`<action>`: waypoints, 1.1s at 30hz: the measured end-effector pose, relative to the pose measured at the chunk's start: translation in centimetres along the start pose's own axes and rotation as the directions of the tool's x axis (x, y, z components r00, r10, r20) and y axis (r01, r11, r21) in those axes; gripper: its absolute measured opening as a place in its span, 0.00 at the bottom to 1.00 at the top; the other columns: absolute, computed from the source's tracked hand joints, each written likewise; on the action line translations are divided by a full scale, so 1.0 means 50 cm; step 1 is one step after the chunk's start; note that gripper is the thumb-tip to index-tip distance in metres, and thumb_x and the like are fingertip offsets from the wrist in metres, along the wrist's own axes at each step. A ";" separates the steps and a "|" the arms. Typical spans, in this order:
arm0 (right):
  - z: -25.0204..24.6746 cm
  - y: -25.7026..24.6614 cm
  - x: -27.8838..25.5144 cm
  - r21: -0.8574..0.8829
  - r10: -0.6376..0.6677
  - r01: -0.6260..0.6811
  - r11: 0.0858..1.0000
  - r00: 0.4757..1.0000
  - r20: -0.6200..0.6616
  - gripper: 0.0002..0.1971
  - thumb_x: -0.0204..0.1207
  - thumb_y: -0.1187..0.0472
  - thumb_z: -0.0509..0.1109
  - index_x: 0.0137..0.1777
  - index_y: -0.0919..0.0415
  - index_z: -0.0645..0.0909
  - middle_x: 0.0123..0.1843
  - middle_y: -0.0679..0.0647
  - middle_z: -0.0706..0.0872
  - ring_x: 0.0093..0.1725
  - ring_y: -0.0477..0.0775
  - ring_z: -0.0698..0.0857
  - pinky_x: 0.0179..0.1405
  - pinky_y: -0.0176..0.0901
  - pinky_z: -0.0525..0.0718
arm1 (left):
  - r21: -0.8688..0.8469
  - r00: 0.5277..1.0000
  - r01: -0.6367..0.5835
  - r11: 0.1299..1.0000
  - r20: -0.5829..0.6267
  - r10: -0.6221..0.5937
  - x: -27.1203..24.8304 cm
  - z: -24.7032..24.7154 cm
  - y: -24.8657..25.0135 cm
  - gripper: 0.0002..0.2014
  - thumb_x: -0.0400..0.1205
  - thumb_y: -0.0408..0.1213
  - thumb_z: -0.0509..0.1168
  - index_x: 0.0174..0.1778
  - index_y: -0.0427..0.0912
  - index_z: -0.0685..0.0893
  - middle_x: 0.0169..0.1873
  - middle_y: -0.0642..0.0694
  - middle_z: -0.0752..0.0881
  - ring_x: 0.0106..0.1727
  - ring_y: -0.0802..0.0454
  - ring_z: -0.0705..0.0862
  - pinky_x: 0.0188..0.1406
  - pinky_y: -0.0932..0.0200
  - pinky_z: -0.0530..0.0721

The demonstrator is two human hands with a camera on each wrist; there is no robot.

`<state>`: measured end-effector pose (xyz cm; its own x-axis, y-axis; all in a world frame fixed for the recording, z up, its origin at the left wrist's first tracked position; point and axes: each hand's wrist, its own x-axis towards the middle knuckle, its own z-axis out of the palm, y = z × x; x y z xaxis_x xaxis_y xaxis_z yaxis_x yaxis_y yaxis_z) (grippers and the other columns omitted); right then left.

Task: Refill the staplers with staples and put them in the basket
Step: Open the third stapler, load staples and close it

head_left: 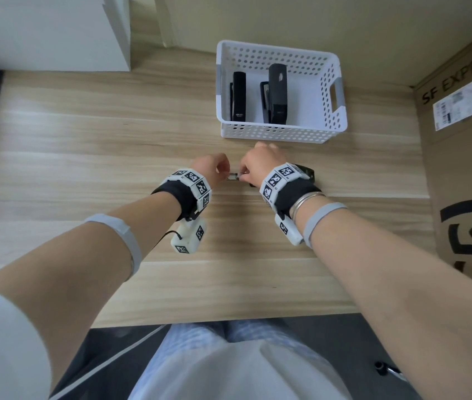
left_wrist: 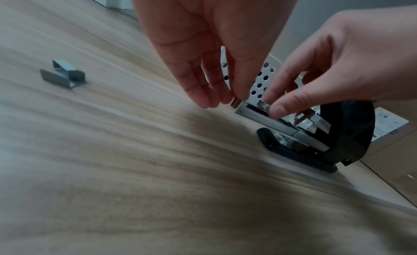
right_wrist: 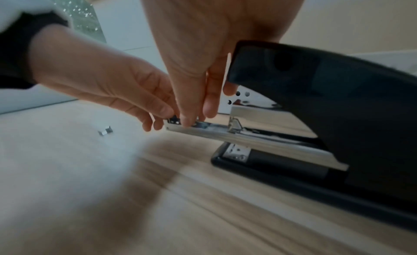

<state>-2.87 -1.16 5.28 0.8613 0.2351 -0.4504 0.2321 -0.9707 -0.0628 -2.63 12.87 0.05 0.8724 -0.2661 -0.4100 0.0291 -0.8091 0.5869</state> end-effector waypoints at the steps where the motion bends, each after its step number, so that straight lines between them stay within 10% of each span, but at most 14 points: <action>1: 0.001 -0.002 0.001 -0.005 0.000 0.000 1.000 1.000 0.000 0.11 0.79 0.49 0.67 0.55 0.46 0.88 0.59 0.52 0.83 0.64 0.57 0.76 0.64 0.47 0.73 | -0.001 1.000 0.006 1.000 0.004 -0.006 0.001 0.000 0.000 0.09 0.79 0.34 0.63 0.53 0.36 0.82 0.54 0.40 0.87 0.55 0.40 0.85 0.52 0.55 0.81; 11: 0.002 -0.003 0.025 0.016 0.062 -0.064 0.998 0.995 0.075 0.16 0.79 0.45 0.66 0.58 0.51 0.87 0.49 0.52 0.73 0.67 0.56 0.73 0.68 0.47 0.68 | -0.005 0.999 0.018 1.000 0.030 -0.018 0.004 -0.006 -0.010 0.10 0.80 0.35 0.63 0.55 0.36 0.82 0.56 0.40 0.87 0.58 0.40 0.84 0.55 0.55 0.80; 17: 0.007 0.004 0.037 -0.040 0.108 -0.105 0.994 0.988 0.106 0.13 0.76 0.47 0.71 0.56 0.52 0.87 0.62 0.54 0.84 0.69 0.56 0.74 0.71 0.51 0.67 | 0.125 0.994 0.106 0.986 0.009 -0.108 0.000 -0.050 -0.080 0.13 0.81 0.32 0.58 0.58 0.38 0.82 0.58 0.34 0.82 0.58 0.34 0.82 0.56 0.54 0.79; 24: 0.007 -0.004 0.047 -0.049 0.143 -0.140 0.989 0.986 0.081 0.14 0.80 0.46 0.65 0.55 0.52 0.87 0.60 0.53 0.86 0.70 0.58 0.74 0.72 0.54 0.65 | 0.271 0.990 0.103 0.957 0.066 -0.125 -0.047 -0.079 -0.150 0.12 0.75 0.24 0.62 0.53 0.37 0.82 0.57 0.35 0.79 0.47 0.39 0.79 0.50 0.53 0.81; 33: 0.022 -0.015 0.051 -0.054 0.122 -0.119 0.991 0.991 0.050 0.14 0.80 0.46 0.63 0.51 0.51 0.87 0.56 0.51 0.88 0.66 0.56 0.75 0.66 0.52 0.67 | 0.252 0.991 0.102 0.962 0.060 -0.121 -0.051 -0.063 -0.157 0.12 0.77 0.24 0.61 0.54 0.36 0.83 0.55 0.37 0.85 0.55 0.38 0.83 0.57 0.51 0.82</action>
<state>-1.37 0.11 3.20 0.8595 0.1125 -0.4986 0.1520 -0.9876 0.0391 -3.56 21.56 -1.32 0.8315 -0.1977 -0.5191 -0.0061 -0.9378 0.3473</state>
